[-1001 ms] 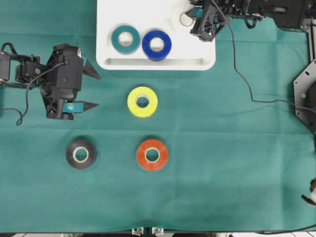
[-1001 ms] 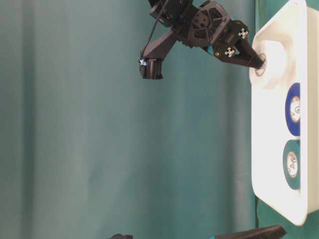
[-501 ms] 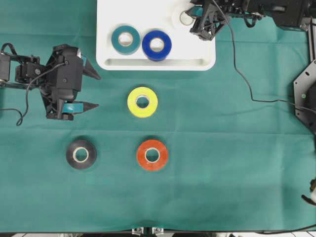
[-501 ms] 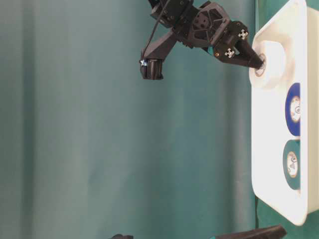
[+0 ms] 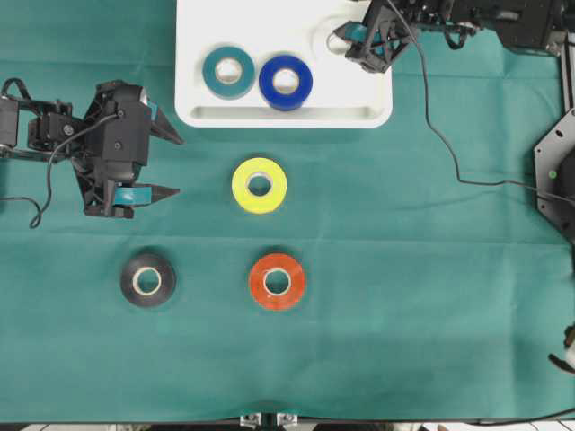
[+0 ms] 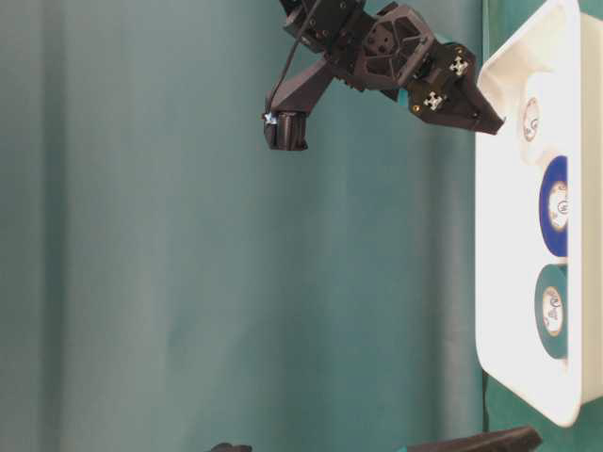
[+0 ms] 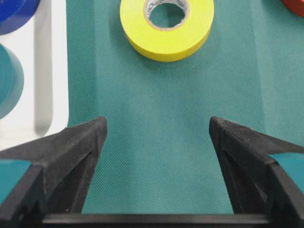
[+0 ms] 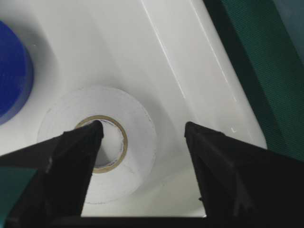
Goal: Put the tape alternately from left to right into the white case.
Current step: 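Release the white tape and pull the right gripper back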
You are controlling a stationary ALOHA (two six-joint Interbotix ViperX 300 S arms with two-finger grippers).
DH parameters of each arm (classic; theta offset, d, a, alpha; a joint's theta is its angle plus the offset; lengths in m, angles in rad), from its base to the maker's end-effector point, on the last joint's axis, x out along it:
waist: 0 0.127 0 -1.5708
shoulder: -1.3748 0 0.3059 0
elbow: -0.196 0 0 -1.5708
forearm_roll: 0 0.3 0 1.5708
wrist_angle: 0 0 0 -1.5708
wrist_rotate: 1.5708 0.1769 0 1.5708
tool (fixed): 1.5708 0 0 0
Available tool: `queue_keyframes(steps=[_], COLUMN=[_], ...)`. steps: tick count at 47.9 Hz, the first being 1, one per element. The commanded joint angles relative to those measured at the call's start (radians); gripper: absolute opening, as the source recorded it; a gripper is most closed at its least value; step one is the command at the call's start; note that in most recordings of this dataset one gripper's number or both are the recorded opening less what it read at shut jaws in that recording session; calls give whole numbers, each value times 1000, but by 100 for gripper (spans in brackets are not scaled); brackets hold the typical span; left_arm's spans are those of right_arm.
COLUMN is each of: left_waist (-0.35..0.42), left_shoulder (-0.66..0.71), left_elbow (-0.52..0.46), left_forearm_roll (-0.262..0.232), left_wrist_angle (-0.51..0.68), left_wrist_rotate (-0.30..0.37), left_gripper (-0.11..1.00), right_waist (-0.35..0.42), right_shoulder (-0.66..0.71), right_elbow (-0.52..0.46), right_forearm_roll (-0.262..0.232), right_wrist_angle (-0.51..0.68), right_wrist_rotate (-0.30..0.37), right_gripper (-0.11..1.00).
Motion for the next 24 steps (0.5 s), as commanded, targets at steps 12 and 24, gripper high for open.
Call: queue_keyframes(steps=[12,24], left_waist=[-3,-3], left_shoulder=[-8,-8], left_elbow=[8,8], left_forearm_roll=[0,-2], left_wrist_angle=[-8,-8], left_wrist_rotate=[-2,-2], left_gripper=[82,82], right_waist=[0,66], right_shoulder=[-17,-63], right_elbow=[-12,3], right_forearm_roll=[-2,-3], right_wrist_angle=[-3,-3], right_wrist_rotate=[3,5], right_gripper=[78,78])
